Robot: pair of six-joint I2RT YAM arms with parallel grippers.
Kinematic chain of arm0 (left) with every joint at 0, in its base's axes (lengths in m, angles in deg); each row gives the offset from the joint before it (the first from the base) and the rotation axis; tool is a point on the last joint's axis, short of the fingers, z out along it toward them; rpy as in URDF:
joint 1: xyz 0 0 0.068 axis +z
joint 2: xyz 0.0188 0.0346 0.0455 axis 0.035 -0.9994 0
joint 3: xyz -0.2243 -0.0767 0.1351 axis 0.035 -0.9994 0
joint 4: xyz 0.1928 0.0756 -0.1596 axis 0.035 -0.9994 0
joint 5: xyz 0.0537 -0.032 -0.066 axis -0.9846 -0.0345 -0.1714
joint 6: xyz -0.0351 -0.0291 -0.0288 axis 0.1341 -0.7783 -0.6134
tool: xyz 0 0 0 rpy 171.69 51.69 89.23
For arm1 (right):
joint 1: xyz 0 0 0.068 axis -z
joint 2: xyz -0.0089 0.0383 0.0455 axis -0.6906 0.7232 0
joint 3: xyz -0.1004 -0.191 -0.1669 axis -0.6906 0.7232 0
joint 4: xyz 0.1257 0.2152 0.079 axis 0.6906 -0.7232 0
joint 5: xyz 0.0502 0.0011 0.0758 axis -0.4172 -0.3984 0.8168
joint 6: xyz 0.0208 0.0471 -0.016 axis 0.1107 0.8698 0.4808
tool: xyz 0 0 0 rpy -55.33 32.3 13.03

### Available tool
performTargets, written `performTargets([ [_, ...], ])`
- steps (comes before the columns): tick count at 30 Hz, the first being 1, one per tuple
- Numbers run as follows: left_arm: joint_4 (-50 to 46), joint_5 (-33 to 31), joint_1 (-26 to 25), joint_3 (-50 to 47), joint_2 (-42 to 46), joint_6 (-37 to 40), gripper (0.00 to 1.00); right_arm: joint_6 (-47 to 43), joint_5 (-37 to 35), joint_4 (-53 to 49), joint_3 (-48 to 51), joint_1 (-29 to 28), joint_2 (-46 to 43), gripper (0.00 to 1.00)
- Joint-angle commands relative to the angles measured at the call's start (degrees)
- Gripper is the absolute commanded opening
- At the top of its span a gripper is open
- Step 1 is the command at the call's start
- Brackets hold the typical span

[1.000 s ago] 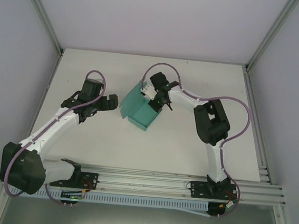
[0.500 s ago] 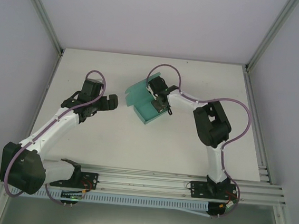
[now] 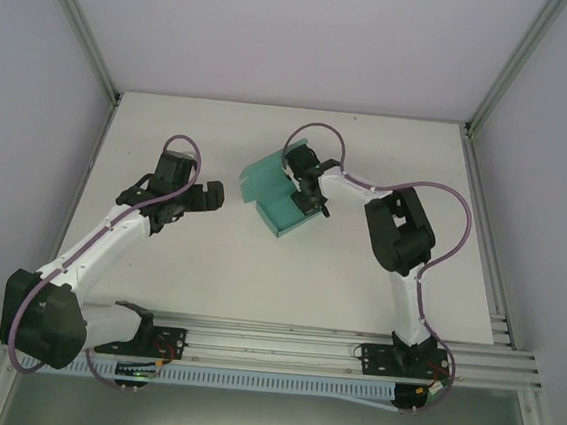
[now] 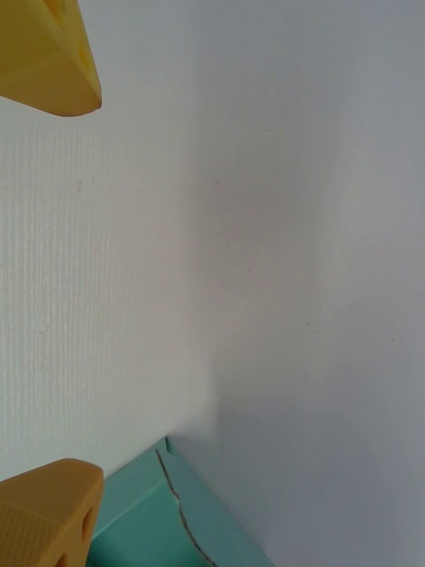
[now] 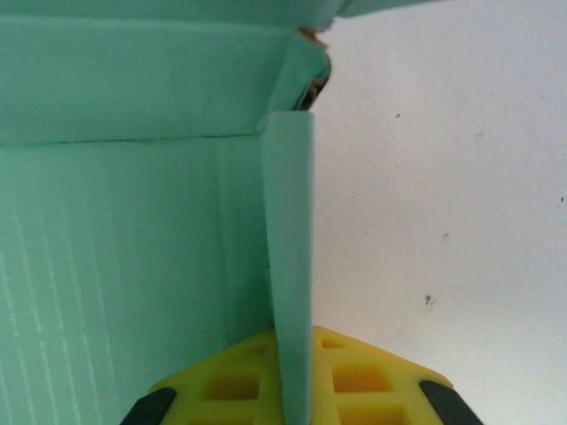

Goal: Assemble paper box

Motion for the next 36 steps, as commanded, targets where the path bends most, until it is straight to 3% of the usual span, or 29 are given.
performTargets([
  [1, 0.8, 1.6, 0.0, -0.3, -0.7, 0.5, 0.99, 0.3, 2.3, -4.1, 0.9, 0.5, 2.7, 0.0],
  [7, 3.2, 2.3, 0.0, -1.2, -2.4, -0.5, 0.98, 5.3, 6.0, 5.8, 7.4, 2.0, -5.0, 0.0],
  [14, 9.3, 4.5, 0.1, -1.0, -7.5, -3.3, 0.99, 13.8, 27.9, 30.2, 25.0, 5.8, -25.4, 0.0],
  [19, 17.2, 19.2, 0.1, 4.3, -15.4, -1.1, 0.99, 20.0, 37.6, 42.9, 32.7, 6.3, -33.4, 0.0],
  [26, 32.6, 46.8, 0.1, 8.0, -23.2, 0.9, 0.98, 23.5, 39.8, 47.4, 33.9, 5.3, -34.1, 0.0],
  [32, 39.2, 58.3, -0.6, 10.2, -27.7, -0.7, 0.98, 22.6, 36.7, 48.1, 33.5, 2.8, -32.9, 0.0],
  [36, 38.8, 59.1, -1.9, 13.3, -29.7, 0.7, 0.99, 21.8, 35.7, 47.0, 32.5, 1.1, -32.4, 0.0],
])
